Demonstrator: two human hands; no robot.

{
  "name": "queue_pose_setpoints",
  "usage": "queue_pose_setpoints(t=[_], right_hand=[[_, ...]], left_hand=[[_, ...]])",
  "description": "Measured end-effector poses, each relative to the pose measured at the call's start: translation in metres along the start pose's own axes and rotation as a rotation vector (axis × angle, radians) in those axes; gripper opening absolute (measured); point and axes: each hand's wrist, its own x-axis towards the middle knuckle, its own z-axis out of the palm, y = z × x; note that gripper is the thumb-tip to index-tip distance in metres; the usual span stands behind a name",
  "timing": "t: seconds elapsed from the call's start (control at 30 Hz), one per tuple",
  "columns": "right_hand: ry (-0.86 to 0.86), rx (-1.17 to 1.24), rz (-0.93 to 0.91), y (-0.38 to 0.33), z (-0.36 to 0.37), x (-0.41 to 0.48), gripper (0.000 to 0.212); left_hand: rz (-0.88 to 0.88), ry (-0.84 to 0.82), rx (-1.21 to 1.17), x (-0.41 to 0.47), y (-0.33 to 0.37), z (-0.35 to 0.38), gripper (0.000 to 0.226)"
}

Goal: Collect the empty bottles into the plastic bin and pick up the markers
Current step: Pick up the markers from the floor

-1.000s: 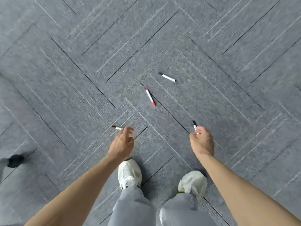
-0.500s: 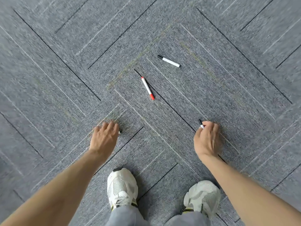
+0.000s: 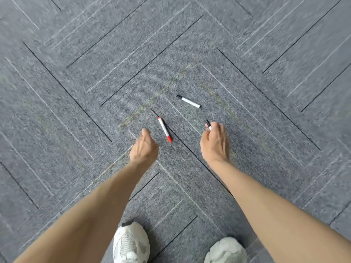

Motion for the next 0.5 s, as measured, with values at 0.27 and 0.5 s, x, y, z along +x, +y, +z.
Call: queue_pose_setpoints(t=[0.27, 0.5], right_hand=[[0.072, -0.054, -0.187, -0.027, 0.023, 0.071, 0.035], [0.030, -0.273, -0.325, -0.034, 0.038, 0.090, 0.033]], left_hand=[[-0.215, 0.123, 0.017, 0.051, 0.046, 0.015, 0.051], [-0.056, 0.215, 0.285, 0.058, 0.048, 0.022, 0.025]])
